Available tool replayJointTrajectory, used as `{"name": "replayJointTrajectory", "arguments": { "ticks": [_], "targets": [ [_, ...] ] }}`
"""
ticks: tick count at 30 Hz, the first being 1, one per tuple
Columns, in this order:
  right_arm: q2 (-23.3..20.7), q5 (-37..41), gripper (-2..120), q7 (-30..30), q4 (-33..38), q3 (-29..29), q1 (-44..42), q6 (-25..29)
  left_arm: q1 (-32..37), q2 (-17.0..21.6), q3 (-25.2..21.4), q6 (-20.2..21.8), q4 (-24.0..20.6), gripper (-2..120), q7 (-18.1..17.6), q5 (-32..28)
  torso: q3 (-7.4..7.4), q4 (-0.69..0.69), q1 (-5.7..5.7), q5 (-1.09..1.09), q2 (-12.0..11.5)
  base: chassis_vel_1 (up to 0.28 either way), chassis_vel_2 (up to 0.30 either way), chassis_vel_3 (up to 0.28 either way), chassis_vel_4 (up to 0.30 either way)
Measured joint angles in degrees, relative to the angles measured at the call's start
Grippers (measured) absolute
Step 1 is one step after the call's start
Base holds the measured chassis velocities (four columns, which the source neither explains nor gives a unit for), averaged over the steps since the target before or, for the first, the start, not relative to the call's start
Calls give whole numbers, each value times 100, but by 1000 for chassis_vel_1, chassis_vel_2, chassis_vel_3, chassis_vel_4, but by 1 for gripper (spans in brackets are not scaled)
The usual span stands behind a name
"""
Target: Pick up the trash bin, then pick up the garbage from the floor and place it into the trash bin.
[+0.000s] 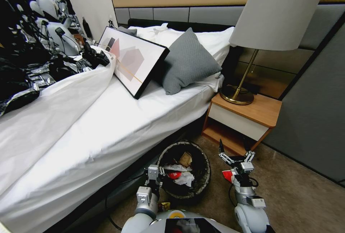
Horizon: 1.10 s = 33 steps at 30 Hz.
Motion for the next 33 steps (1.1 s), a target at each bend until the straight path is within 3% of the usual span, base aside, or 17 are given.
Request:
{"name": "replayJointTrajectory", "arguments": {
  "ticks": [6,12,22,33],
  "targets": [
    [-79,-26,100,307,-342,83,85,-431,-4,-2,8,-7,1,0,3,0,0,0,0,0,0,0,0,0,0],
    [-141,42,100,688,-1208,75,306,-1244,0,-9,23,-24,-10,0,8,3,0,0,0,1,0,0,0,0,0],
    [-193,231,100,754,-2235,41,494,-2026,4,10,-5,-30,-24,0,4,-1,0,0,0,0,0,0,0,0,0],
    [-304,410,100,736,-2797,69,618,-2776,6,4,35,-40,-8,0,3,-1,0,1,0,0,0,0,0,0,0]
  ]
}}
